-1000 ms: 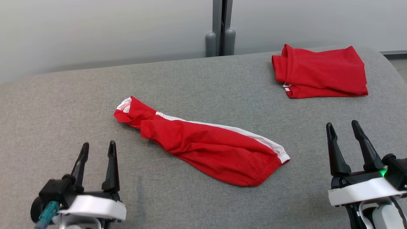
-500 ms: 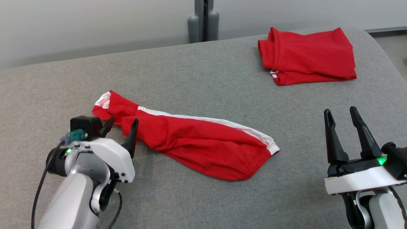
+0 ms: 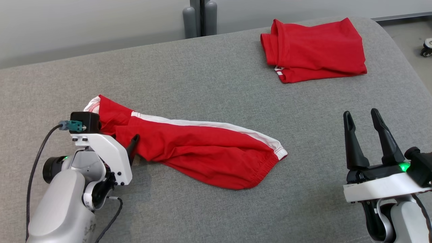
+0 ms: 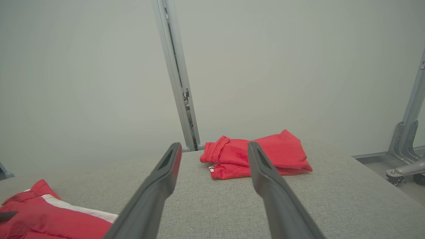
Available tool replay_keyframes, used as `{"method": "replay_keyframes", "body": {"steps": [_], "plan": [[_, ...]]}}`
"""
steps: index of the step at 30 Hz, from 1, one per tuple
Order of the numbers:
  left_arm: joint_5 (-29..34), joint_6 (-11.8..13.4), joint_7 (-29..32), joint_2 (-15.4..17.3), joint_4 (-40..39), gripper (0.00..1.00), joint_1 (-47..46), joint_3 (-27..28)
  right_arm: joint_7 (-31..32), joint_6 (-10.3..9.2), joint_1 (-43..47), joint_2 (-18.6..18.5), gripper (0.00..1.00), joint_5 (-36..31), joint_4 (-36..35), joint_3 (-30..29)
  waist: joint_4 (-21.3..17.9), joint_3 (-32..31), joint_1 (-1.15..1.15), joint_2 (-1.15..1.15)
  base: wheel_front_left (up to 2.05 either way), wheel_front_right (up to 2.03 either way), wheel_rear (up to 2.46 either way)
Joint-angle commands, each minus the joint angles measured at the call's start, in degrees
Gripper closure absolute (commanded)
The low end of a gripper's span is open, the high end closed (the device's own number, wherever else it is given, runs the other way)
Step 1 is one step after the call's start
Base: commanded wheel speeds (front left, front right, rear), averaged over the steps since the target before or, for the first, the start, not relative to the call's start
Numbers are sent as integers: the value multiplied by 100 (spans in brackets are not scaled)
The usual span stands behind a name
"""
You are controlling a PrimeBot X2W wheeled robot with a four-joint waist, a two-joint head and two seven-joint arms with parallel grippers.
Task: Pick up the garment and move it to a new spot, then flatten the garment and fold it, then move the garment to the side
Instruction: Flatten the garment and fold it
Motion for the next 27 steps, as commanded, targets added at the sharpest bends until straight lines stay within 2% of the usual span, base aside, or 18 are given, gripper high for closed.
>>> {"method": "replay_keyframes", "body": {"steps": [1, 2, 4, 5, 6, 14, 20, 25, 27], "plan": [[-75, -98, -81, 63, 31, 11, -124, 48, -22, 0, -43, -19, 0, 4, 25, -27, 2, -6, 0, 0, 0, 0, 0], [-75, -98, -81, 63, 31, 11, -124, 48, -22, 0, -43, -19, 0, 4, 25, -27, 2, -6, 0, 0, 0, 0, 0], [-109, -174, -104, 28, 67, 51, -93, 1, -22, 1, -34, -30, 0, -10, 28, -30, 20, -25, 0, 0, 0, 0, 0], [-121, -207, -145, 15, 63, 60, -82, -7, -22, 0, -27, -35, 0, -16, 27, -21, 35, -36, 0, 0, 0, 0, 0], [-116, -244, -201, 21, 42, 98, -77, -22, -22, 0, -16, -41, 0, -24, 27, -13, 53, -51, 0, 0, 0, 0, 0], [-195, -463, -480, 31, -472, 100, 207, -204, -22, 0, 94, -123, 0, -30, 53, 15, 275, -190, 0, 0, 0, 0, 0], [-305, -533, -472, 333, -1236, 100, 806, -216, -22, 1, 143, -193, 0, -38, 59, 19, 490, -269, 0, 0, 0, 0, 0], [-459, -570, -149, 703, -1923, 100, 1534, -286, -22, 0, 218, -260, 0, -38, 66, -2, 665, -325, 0, 0, 0, 0, 0], [-518, -560, 8, 755, -2171, 100, 1805, -344, -22, 0, 221, -282, 0, -44, 71, 5, 729, -346, 0, 0, 0, 0, 0]]}}
